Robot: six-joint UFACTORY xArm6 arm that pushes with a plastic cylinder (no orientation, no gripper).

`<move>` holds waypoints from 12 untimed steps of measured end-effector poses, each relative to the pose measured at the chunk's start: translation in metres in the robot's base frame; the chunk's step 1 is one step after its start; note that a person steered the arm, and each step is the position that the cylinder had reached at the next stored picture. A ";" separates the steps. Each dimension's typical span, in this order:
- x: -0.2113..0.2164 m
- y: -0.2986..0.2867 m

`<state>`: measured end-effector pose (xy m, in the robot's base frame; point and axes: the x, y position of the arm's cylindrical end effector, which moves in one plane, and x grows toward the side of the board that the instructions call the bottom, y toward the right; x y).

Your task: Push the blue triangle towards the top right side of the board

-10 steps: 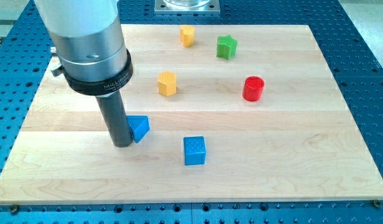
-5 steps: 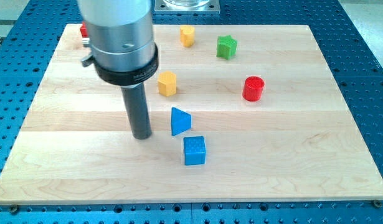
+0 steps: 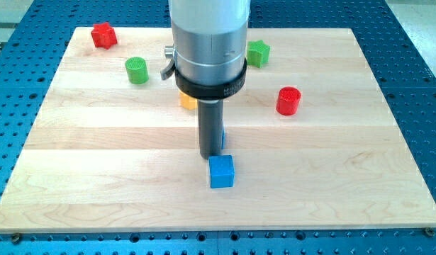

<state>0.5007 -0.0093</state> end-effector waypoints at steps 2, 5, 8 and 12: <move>-0.090 0.021; -0.122 0.022; -0.107 0.037; -0.120 0.140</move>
<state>0.3803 0.1309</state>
